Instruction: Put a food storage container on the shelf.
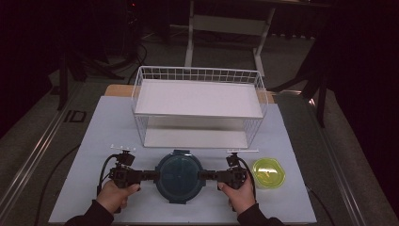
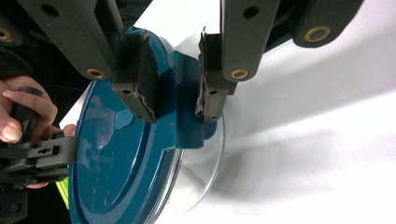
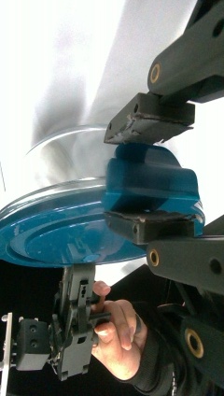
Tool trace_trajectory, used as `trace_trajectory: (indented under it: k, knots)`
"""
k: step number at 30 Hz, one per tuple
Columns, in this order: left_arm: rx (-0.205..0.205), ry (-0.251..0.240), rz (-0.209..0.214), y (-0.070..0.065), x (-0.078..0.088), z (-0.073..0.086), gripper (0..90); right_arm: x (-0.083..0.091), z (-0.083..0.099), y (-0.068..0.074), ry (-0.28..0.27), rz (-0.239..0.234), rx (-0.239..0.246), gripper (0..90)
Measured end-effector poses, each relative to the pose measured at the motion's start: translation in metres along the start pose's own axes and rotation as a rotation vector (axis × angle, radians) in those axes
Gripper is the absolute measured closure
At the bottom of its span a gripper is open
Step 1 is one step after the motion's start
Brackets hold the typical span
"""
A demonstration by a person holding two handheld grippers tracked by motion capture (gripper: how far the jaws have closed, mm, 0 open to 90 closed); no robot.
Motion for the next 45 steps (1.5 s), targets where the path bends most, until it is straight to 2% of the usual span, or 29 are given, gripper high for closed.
trace_trajectory:
  k: [4,10,19,26,37,45]
  knots:
    - [0.006,-0.004,0.002,-0.001,0.000,0.001,68.1,0.001,-0.001,0.002,-0.008,0.007,0.015,56.6]
    - [-0.009,-0.023,0.011,-0.008,0.004,-0.003,68.1,0.008,-0.005,0.006,-0.023,0.007,0.027,56.7]
    - [-0.036,-0.062,0.033,-0.025,0.020,-0.014,67.9,0.028,-0.016,0.023,-0.065,0.013,0.074,56.8]
    - [-0.058,-0.078,0.031,-0.039,0.031,-0.025,67.9,0.044,-0.025,0.035,-0.086,0.011,0.093,56.9]
    - [-0.125,-0.126,0.025,-0.068,0.056,-0.054,67.8,0.073,-0.045,0.053,-0.138,-0.013,0.124,56.9]
    - [-0.166,-0.165,0.026,-0.091,0.072,-0.088,67.8,0.103,-0.070,0.066,-0.189,-0.016,0.147,56.9]
Point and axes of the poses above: each handheld gripper's, and its own axes: x roughly backward along the jaws, z roughly out of its underside, y roughly to its left, the point moved 7 cm from there along -x, roughly forward along the jaws, and after that the axes turned 11 degrees about y, right-handed, at the moved point
